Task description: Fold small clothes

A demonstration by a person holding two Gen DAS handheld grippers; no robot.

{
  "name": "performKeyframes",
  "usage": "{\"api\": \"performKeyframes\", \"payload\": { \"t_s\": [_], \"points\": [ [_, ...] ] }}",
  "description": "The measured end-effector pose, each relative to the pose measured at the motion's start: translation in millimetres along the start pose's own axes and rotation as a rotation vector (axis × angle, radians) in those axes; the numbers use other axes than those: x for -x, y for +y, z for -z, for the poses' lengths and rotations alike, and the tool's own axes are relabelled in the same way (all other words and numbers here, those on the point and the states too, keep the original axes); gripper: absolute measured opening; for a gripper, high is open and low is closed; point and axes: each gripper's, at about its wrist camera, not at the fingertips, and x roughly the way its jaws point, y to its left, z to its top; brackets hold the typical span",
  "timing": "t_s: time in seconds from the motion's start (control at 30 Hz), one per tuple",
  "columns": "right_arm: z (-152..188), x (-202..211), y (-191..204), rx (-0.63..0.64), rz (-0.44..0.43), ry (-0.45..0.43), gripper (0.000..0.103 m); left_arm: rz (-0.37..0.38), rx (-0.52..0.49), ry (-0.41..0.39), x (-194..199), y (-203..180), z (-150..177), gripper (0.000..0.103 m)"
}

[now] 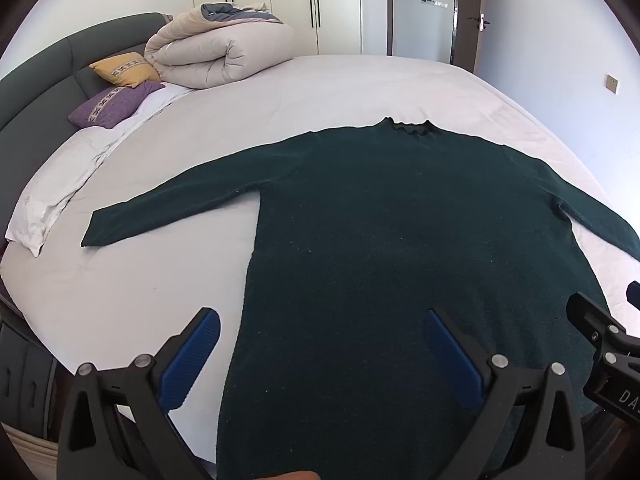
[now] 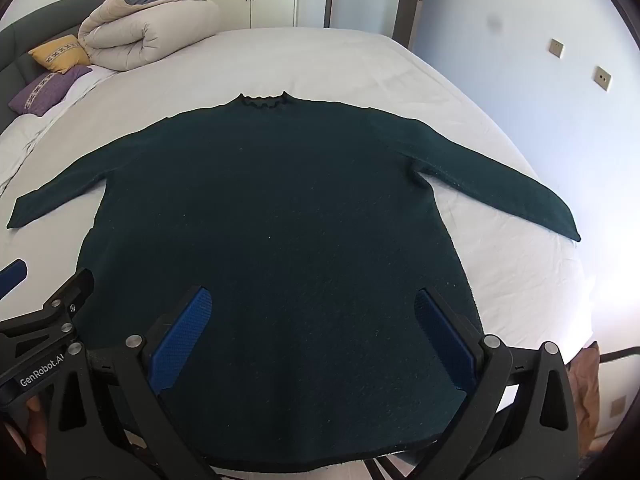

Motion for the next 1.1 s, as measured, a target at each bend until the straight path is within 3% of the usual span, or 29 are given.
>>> {"api": "performKeyframes", "payload": {
  "t_s": [0.37, 1.1],
  "points": [
    [2.5, 1.5, 0.6, -0.001, -0.007, 0.003, 0.103, 0.007, -0.003, -0.001, -0.7, 12.7, 0.7, 0.103],
    [2.2, -1.4, 1.2, -0.003, -0.006, 0.006, 0.103, -0.001, -0.011, 0.006, -3.6, -1.2, 1.0, 0.103]
  ]
}}
